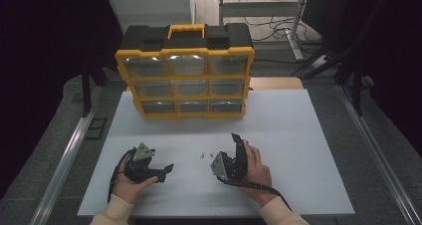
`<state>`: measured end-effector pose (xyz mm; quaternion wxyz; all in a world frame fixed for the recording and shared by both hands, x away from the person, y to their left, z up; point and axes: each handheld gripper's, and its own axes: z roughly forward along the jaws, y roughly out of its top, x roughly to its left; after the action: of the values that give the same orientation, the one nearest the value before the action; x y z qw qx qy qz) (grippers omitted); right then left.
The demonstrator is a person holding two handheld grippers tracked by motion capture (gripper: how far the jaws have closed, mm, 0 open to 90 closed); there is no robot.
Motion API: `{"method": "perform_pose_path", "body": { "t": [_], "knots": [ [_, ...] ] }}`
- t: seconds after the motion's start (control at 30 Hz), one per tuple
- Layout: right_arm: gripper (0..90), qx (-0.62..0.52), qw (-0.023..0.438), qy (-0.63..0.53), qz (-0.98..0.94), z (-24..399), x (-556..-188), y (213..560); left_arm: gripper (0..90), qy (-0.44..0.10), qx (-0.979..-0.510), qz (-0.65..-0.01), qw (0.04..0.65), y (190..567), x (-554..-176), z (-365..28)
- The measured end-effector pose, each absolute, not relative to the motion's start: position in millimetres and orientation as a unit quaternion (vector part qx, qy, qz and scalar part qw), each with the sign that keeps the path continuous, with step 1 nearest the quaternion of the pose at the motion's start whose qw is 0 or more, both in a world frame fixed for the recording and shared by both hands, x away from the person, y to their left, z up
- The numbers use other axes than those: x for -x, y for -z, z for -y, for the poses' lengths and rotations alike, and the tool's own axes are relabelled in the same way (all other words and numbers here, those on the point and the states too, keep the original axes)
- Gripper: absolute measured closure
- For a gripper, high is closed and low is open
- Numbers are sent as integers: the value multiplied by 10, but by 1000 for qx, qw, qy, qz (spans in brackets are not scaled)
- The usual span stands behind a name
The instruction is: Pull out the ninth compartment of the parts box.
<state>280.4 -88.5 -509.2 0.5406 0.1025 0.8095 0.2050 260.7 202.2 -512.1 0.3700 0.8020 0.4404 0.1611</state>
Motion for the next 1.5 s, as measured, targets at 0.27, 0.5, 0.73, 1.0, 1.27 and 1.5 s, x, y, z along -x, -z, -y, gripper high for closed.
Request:
{"method": "perform_pose_path", "body": {
  "t": [0.27,0.5,0.73,1.0,1.27,1.5],
  "knots": [
    [178,-73,547,-191,-812,877,-2807,5118,125,-161,-802,-440,370,5120,-2608,-2023],
    [179,-64,553,-184,-810,875,-2807,5121,125,-162,-802,-440,370,5120,-2607,-2022],
    [179,-61,556,-181,-809,871,-2804,5126,125,-162,-801,-441,371,5118,-2606,-2025],
    [180,-58,559,-178,-808,868,-2800,5127,124,-162,-802,-440,371,5116,-2604,-2020],
    [180,-57,559,-177,-808,868,-2803,5129,124,-163,-803,-438,369,5117,-2604,-2017],
    [180,-58,563,-178,-805,855,-2828,5142,124,-164,-804,-438,368,5115,-2605,-2013]
  ]
}}
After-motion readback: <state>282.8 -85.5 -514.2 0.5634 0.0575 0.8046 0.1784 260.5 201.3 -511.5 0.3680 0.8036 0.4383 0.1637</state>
